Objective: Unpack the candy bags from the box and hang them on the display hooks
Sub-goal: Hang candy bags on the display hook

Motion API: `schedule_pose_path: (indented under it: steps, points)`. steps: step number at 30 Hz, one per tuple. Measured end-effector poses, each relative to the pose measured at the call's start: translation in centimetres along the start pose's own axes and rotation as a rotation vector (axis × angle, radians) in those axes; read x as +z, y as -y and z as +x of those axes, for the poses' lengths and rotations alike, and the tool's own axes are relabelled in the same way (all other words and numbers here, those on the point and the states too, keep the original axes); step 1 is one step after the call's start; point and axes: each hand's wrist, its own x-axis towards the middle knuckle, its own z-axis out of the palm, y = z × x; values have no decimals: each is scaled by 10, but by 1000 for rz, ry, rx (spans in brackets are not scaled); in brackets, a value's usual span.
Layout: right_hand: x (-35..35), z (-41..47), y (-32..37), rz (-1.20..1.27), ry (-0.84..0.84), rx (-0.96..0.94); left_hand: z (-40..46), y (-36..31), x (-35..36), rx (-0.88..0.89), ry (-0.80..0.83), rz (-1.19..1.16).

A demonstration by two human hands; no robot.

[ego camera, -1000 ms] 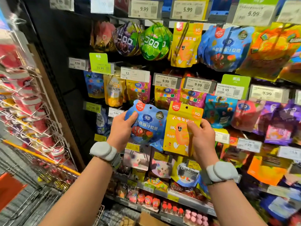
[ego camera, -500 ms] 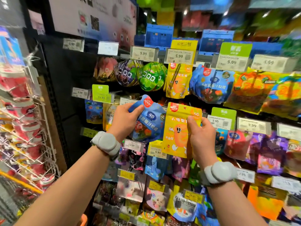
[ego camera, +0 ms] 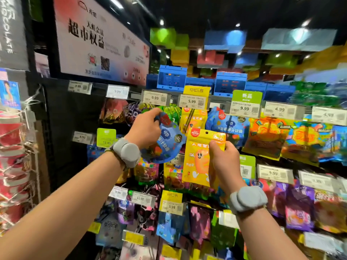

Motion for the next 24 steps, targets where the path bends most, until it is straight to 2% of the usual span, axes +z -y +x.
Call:
schedule_pose_path:
  steps: [4,9,15,19,24]
  points:
    - [-4,7,14,-26,15,-52,12,-6,-6,24,31,-51]
    - [-9,14,27,-37,19,-60,19,-13,-4,47,-4,-27]
    - [-16,21,31,-32,53,1,23,-24,6,192,-131,329]
    - [-20,23,35,-49,52,25,34,-26,5,241,-47,430]
    - [-27,30,39,-56,43,43,51,-34,-1,235,47,359]
